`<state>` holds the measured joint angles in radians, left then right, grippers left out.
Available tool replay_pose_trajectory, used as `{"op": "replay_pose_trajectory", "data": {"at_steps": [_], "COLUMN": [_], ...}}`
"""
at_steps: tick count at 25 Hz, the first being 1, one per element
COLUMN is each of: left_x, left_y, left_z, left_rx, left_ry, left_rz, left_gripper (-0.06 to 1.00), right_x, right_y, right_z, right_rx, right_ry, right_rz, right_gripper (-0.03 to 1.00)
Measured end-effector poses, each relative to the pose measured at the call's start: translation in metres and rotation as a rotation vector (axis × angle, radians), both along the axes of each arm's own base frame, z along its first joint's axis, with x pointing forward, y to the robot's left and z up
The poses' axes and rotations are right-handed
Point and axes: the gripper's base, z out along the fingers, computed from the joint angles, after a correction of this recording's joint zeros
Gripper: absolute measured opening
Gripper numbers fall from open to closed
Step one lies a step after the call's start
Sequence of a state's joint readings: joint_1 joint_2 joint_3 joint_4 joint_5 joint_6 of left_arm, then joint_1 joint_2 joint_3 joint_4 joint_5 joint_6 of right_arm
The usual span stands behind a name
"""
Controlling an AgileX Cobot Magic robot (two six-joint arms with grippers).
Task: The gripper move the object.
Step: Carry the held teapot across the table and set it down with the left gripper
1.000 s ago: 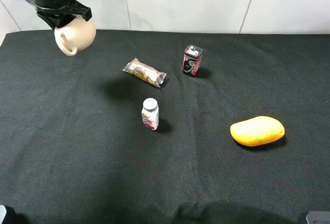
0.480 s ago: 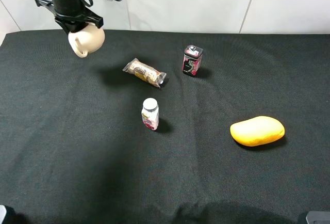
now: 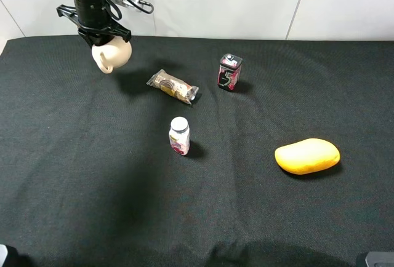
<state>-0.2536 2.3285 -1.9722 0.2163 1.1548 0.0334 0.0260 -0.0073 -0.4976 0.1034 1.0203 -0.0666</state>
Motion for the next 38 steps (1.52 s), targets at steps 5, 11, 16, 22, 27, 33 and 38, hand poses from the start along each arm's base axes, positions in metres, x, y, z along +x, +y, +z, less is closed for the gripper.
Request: {"op": "replay_pose_trajectory", "data": {"at_steps": [5, 11, 16, 22, 27, 33, 38], "left_x": [0.006, 0.011, 0.013, 0.014, 0.014, 0.014, 0.014], "left_y": [-0.006, -0.013, -0.021, -0.022, -0.023, -0.024, -0.024], "left_z": [-0.015, -0.032, -0.045, -0.048, -0.056, -0.056, -0.055], "left_rx": [0.004, 0.011, 0.01, 0.008, 0.013, 0.018, 0.02], "left_ry": [0.011, 0.026, 0.029, 0.024, 0.037, 0.035, 0.034], "left_rz": [-0.009, -0.022, -0.04, -0.044, -0.044, -0.05, -0.05], "left_gripper": [0.09, 0.09, 0.09, 0.09, 0.09, 0.09, 0.09], "right_x": [0.0, 0.0, 0.0, 0.0, 0.0, 0.0, 0.0], "right_y": [0.0, 0.0, 0.0, 0.0, 0.0, 0.0, 0.0], "right_z": [0.0, 0.0, 0.0, 0.0, 0.0, 0.0, 0.0], "right_rx": [0.0, 0.0, 0.0, 0.0, 0.0, 0.0, 0.0], "right_ry": [0.0, 0.0, 0.0, 0.0, 0.0, 0.0, 0.0], "right_rz": [0.0, 0.0, 0.0, 0.0, 0.0, 0.0, 0.0], "right_gripper": [0.69, 0.69, 0.69, 0.69, 0.69, 0.69, 0.69]}}
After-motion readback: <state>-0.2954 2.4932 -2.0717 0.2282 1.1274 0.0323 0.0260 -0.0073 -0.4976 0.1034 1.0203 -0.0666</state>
